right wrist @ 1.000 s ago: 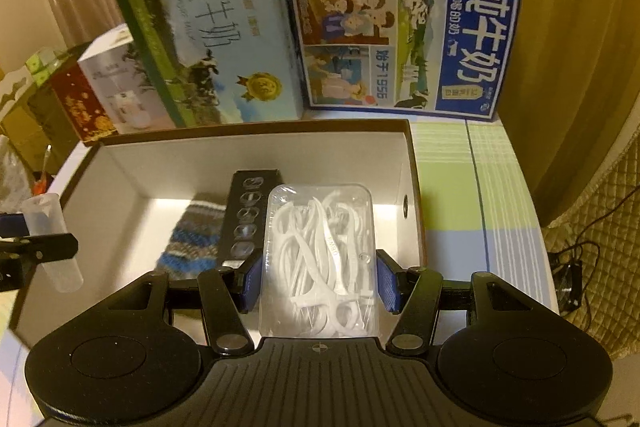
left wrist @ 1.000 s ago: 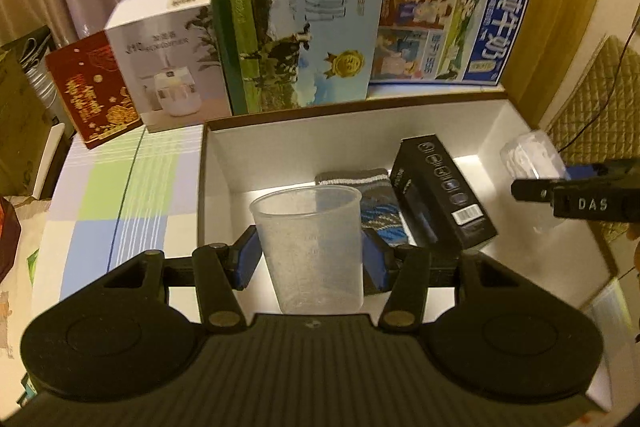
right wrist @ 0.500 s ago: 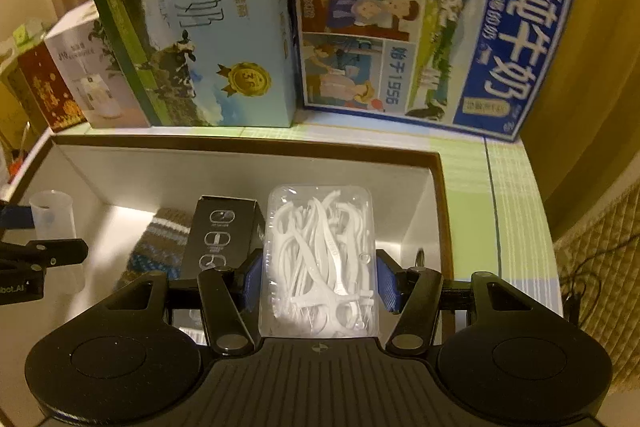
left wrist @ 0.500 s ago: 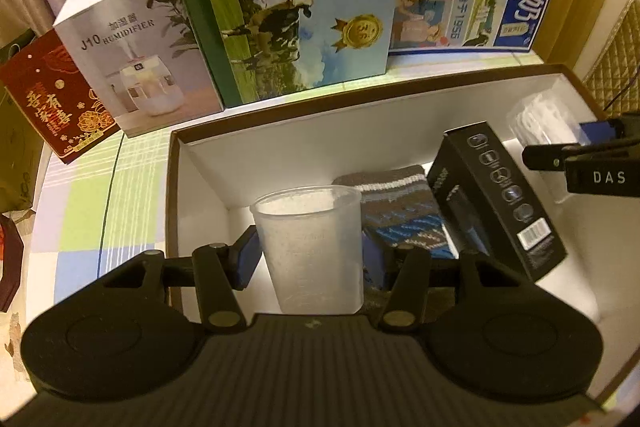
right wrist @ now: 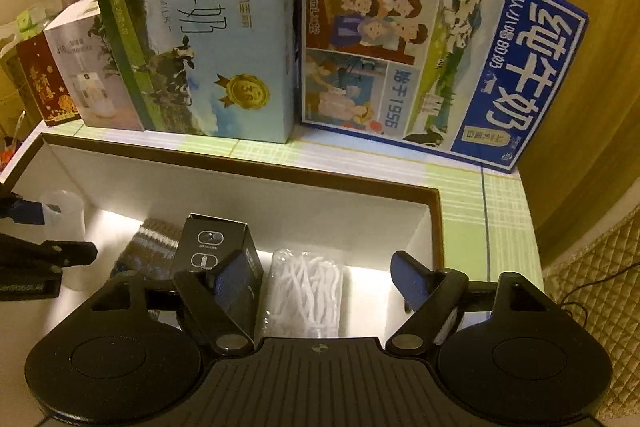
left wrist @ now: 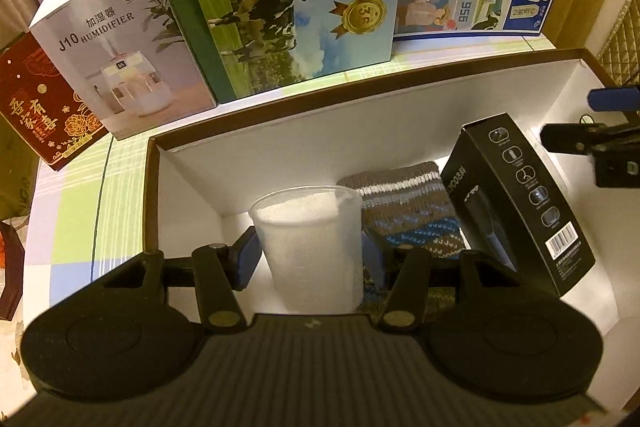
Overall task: Organize objects
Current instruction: 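Open the right tool to release the floss-pick box while the left tool releases the cup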
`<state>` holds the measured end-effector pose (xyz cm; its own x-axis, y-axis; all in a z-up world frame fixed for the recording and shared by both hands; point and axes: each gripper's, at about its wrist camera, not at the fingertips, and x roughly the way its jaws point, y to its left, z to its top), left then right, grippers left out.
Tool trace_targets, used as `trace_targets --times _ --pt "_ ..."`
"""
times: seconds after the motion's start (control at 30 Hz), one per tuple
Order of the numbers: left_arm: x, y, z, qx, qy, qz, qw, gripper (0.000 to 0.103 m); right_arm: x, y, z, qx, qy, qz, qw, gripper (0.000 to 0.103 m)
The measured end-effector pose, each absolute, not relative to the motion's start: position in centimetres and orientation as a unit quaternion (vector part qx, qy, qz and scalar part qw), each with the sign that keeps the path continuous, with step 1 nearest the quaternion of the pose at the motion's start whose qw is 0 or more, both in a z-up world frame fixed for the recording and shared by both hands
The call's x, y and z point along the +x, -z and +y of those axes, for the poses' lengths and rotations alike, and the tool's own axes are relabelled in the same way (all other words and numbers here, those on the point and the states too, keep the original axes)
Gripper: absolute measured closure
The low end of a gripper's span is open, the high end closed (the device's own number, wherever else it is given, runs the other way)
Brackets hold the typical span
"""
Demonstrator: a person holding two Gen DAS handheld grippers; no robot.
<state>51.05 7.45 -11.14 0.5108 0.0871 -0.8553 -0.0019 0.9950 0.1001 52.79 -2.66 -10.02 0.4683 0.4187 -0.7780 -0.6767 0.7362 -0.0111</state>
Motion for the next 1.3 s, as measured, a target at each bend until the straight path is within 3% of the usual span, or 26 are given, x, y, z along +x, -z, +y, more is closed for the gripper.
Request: trace_targets --times 0.07,0.13,0.43,0.83,1.3 --pt "51.0 11.0 7.5 0.042 -0.028 0.491 0.87 0.051 52.5 9.8 -3.1 -0.155 -0.329 0.401 0.841 0.027" --pt "50.9 10.7 7.4 0.042 -0.028 0.488 0.871 0.037 52.0 9.6 -3.5 -0.151 -0.331 0.399 0.842 0.027" --pt "48.7 8.6 7.6 0.018 -0.023 0.473 0.88 0.022 49.1 8.2 -6.0 -0.121 -0.349 0.399 0.839 0.017" --pt "43.9 5.2 7.4 -0.009 -0.034 0.463 0.886 0.014 45.3 6.6 -8.9 -0.092 -0.353 0.403 0.839 0.008" --pt "37.9 2.6 6.5 -0.03 -0.046 0.454 0.889 0.014 41.2 4.5 -11.2 -0.074 -0.356 0.401 0.841 0.006"
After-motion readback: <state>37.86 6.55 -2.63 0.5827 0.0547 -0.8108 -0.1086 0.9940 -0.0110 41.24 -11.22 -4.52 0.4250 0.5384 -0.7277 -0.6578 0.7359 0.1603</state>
